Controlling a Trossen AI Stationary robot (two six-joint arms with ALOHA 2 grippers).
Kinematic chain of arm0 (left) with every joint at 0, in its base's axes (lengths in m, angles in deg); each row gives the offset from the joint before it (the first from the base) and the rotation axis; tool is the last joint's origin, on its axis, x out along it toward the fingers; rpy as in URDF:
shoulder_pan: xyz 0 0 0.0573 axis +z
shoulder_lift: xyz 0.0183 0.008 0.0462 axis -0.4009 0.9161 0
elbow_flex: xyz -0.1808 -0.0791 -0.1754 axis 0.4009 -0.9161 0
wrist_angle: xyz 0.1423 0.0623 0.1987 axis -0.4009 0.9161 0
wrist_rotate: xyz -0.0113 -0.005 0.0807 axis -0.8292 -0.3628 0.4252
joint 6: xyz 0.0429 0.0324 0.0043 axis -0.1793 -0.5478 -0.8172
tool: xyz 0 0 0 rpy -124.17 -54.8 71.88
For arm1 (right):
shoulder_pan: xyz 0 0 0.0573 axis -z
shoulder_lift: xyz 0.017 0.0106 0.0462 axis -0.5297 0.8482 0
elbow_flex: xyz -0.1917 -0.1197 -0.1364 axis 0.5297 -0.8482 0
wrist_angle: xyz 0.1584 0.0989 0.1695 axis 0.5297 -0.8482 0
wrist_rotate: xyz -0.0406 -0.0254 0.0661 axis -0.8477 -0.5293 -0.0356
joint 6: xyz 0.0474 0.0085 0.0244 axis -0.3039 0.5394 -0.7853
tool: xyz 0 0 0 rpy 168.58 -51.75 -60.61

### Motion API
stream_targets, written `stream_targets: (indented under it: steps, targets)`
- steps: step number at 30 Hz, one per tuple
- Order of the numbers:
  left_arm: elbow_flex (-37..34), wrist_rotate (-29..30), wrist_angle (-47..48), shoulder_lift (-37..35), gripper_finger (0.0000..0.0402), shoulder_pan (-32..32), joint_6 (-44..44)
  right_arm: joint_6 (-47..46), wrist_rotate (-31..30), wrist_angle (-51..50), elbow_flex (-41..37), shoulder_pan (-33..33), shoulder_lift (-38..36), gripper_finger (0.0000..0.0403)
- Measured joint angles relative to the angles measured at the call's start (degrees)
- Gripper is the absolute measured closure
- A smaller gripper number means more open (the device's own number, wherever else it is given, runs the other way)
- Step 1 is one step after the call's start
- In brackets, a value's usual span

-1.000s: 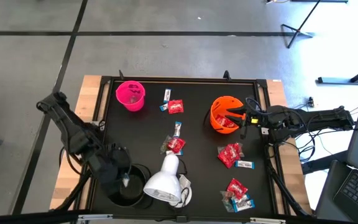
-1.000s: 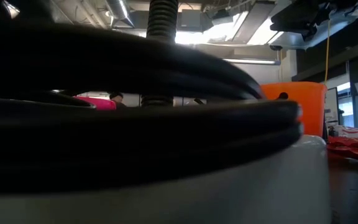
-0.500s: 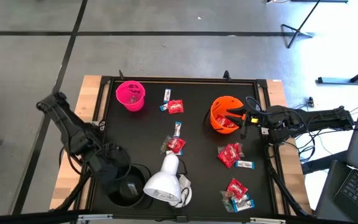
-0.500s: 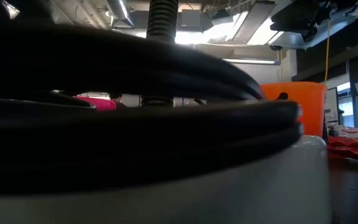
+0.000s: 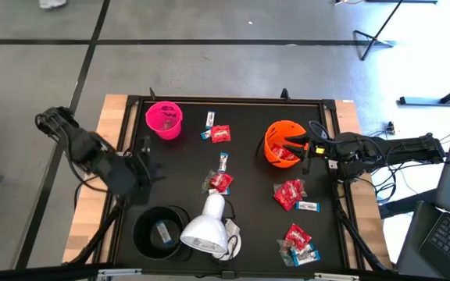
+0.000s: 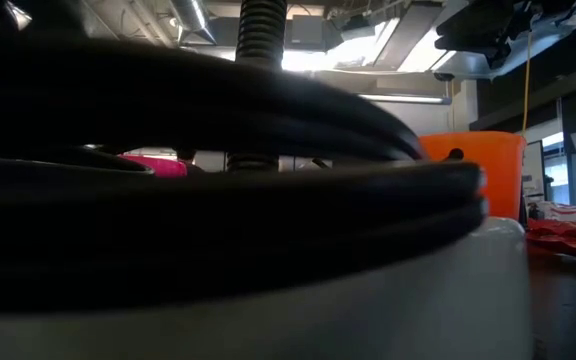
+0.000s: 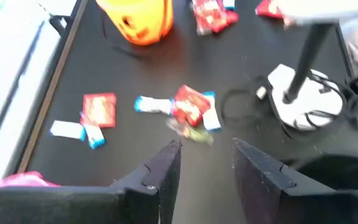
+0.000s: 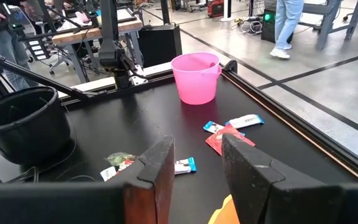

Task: Sort candy
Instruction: Put the orange gummy into the pink bucket

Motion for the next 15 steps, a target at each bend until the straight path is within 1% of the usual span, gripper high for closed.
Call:
stream_targets:
  steps: [4,8,11,15]
  targets:
    - [0.00,-0.58,-3.34,-2.67,0.0271,3.66,-6.28,-0.32,0.00,0.00,0.00,-0.02,0.00,0.0272]
    - [-0.84,-1.33,-4.09,-3.64,0.0271,5.85,-8.21,-0.32,-0.01,0.00,0.00,-0.02,0.00,0.0272]
    - [-4.96,-3.16,-6.23,-4.62,0.0271,7.84,-10.17,-0.32,0.00,0.00,0.00,-0.02,0.14,0.0272]
    - [-13.53,-8.40,-12.57,-6.60,0.0271,12.08,-11.64,-0.32,0.00,-0.04,0.00,-0.02,0.15,0.0272]
